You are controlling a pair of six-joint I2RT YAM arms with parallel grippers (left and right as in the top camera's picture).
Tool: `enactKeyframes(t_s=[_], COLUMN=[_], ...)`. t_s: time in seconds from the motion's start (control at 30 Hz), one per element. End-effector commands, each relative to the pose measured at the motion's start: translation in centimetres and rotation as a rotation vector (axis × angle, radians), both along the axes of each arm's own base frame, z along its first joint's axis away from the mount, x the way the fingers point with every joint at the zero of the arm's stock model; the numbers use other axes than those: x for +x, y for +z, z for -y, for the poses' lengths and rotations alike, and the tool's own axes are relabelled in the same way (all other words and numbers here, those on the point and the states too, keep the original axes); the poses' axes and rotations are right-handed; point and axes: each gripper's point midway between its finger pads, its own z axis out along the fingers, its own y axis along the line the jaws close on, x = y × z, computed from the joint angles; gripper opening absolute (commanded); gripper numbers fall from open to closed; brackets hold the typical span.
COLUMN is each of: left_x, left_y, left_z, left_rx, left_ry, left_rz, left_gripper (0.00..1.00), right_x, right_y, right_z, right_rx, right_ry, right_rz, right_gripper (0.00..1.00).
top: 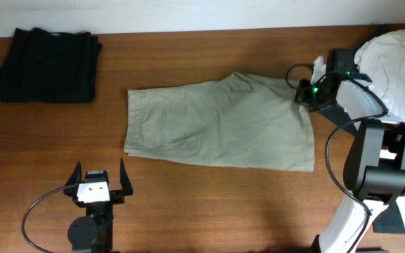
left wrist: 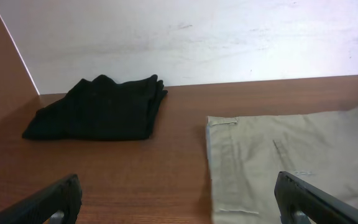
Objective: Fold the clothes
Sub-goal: 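Release the shorts and retract the right gripper to the right pile, then move the left gripper to the left edge of the shorts and grasp it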
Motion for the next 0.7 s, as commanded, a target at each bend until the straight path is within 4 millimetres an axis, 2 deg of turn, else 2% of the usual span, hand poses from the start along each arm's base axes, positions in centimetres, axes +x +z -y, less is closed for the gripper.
enactKeyframes(t_s=[0.0,0.03,0.07,0.1,0.13,0.2,0.27,0.4,0.43,0.53,0.6,0.67], left_x=[0.0,0.0,0.0,0.0,0.0,0.0,0.0,0.0,0.0,0.0,0.0,0.0], left_y=[-0.2,-0.2,-0.2,-0.2,-0.2,-0.2,-0.2,-0.2,-0.2,-0.2,-0.2,-0.2], left_z=[0.2,0.2,0.2,0.2,0.2,0.2,0.2,0.2,0.2,0.2,0.2,0.2], left_rx=[0.008,0.008,0.008,0.008,0.008,0.008,0.008,0.008,0.008,0.008,0.009,0.009], left_ry=[-0.011,-0.011,-0.011,-0.011,-0.011,-0.011,-0.012,-0.011,-0.011,-0.011,-0.011,-0.01], left_rz=[-0.002,-0.002,-0.002,-0.002,-0.002,-0.002,-0.002,-0.002,-0.002,-0.002,-0.002,-0.002], left_gripper=[0.99,0.99,0.99,0.99,0.99,0.99,0.99,0.99,0.99,0.99,0.99,0.99], right_x=[2.7,3.1,3.2,3.2,3.2,3.5,3.6,3.1,3.0,1.4,0.9,0.8], right_y=[2.1,2.5,2.5,2.5,2.6,4.1,8.2,15.4,15.5,15.8,15.8,15.8], right_z=[-1.0,-2.0,-3.3,-4.1,-4.2,-2.8,0.0,6.2,7.3,13.1,14.7,15.1], right_rx=[0.044,0.056,0.057,0.057,0.052,0.006,-0.069,-0.251,-0.28,-0.444,-0.447,-0.448], right_ry=[-0.021,0.003,0.029,0.044,0.046,0.011,-0.056,-0.206,-0.233,-0.377,-0.409,-0.417], right_rz=[0.105,0.129,0.131,0.13,0.131,0.118,0.081,0.094,0.095,0.057,0.051,0.049], right_gripper=[0.04,0.04,0.25,0.78,0.99,0.99,0.99,0.98,0.99,0.98,0.99,0.99])
